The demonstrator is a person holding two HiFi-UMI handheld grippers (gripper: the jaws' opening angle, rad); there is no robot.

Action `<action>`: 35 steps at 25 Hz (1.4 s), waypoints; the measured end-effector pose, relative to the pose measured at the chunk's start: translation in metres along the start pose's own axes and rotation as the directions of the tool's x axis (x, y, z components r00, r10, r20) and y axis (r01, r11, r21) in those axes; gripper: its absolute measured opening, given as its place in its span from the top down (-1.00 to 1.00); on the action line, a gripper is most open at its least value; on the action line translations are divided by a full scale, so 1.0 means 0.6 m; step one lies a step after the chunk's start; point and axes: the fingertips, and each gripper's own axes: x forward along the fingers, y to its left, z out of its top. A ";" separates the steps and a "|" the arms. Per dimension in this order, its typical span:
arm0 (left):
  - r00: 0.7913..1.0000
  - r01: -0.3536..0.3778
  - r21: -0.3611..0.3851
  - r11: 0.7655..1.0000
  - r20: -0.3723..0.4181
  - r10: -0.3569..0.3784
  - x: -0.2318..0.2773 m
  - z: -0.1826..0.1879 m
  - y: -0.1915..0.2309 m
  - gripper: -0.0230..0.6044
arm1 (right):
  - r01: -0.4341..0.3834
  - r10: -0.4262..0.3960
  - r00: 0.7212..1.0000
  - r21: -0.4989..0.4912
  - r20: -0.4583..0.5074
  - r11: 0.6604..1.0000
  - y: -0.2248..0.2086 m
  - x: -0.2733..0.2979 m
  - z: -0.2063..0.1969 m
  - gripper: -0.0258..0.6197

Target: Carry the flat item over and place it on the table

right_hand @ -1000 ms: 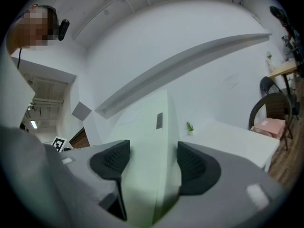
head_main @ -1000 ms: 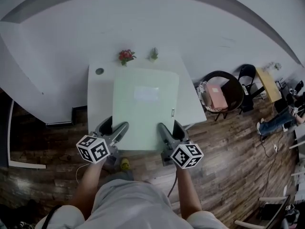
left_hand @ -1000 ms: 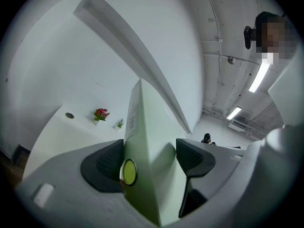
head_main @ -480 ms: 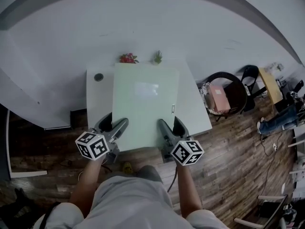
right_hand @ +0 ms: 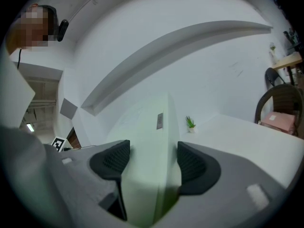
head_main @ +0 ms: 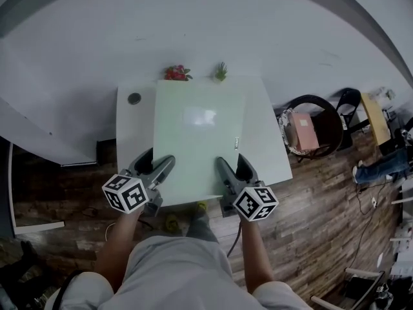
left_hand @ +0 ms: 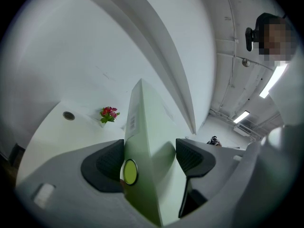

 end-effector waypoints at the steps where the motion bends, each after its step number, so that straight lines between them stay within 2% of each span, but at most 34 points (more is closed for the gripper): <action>1: 1.000 -0.006 -0.002 1.000 -0.001 0.006 0.007 0.000 0.004 -0.14 | -0.003 0.003 1.000 0.001 -0.006 1.000 -0.007 0.007 0.001 -0.03; 16: 0.994 -0.100 -0.068 0.993 -0.056 0.097 0.088 -0.044 0.057 -0.14 | -0.015 0.021 0.992 0.045 -0.122 0.999 -0.099 0.077 -0.025 -0.03; 35: 0.959 -0.236 -0.179 0.955 -0.198 0.201 0.117 -0.178 0.142 -0.14 | 0.035 0.008 0.948 0.127 -0.317 0.991 -0.186 0.116 -0.156 -0.03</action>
